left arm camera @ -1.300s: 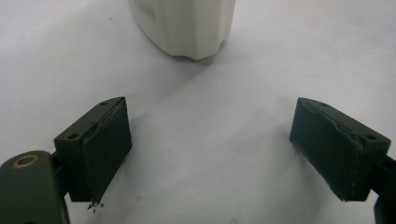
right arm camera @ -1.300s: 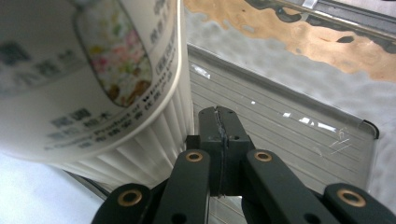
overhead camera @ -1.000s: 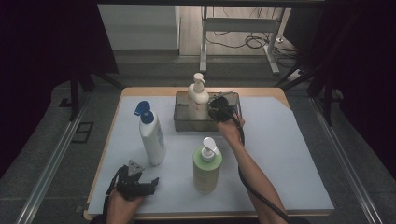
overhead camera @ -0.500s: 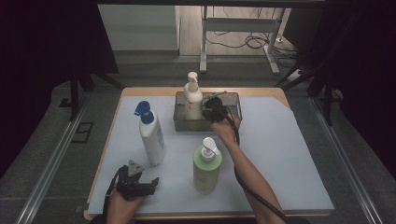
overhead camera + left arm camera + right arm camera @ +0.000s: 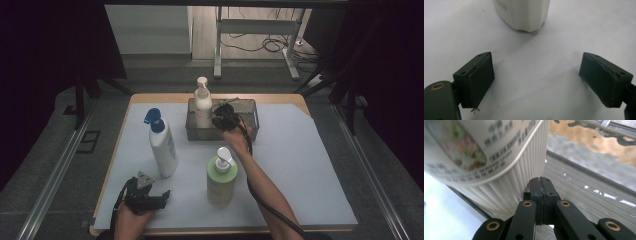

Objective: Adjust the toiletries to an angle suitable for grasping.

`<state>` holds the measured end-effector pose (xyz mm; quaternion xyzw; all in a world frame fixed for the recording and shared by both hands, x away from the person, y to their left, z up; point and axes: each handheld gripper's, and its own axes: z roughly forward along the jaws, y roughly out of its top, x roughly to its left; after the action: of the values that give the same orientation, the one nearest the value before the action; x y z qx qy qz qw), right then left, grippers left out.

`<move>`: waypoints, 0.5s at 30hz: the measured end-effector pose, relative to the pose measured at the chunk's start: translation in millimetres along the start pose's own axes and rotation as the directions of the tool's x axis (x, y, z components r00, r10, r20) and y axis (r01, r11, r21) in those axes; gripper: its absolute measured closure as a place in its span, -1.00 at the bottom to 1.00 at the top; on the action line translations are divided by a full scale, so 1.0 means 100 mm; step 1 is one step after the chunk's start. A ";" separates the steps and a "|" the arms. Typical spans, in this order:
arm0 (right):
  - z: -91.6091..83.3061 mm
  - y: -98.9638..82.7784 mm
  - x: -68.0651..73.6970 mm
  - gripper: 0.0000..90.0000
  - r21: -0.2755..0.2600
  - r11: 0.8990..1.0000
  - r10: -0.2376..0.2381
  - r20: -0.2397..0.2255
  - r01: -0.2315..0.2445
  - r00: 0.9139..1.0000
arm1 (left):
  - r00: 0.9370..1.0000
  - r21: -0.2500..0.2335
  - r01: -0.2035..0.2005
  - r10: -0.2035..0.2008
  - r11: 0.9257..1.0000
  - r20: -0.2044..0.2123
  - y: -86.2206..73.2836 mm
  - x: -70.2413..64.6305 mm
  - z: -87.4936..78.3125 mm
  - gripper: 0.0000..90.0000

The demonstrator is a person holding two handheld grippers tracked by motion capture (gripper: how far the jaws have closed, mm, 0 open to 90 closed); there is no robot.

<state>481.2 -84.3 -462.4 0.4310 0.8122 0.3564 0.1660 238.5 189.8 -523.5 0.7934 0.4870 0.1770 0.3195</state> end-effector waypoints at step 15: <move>0.06 0.06 0.13 0.99 0.005 1.000 -0.018 -0.021 0.018 1.000 | 1.000 0.000 0.000 0.000 1.000 0.000 0.00 0.00 0.00 -0.73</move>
<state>480.9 -68.9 -461.4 0.4205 0.8185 0.3574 0.1597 238.5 189.8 -523.5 0.7933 0.4872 0.1768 0.3194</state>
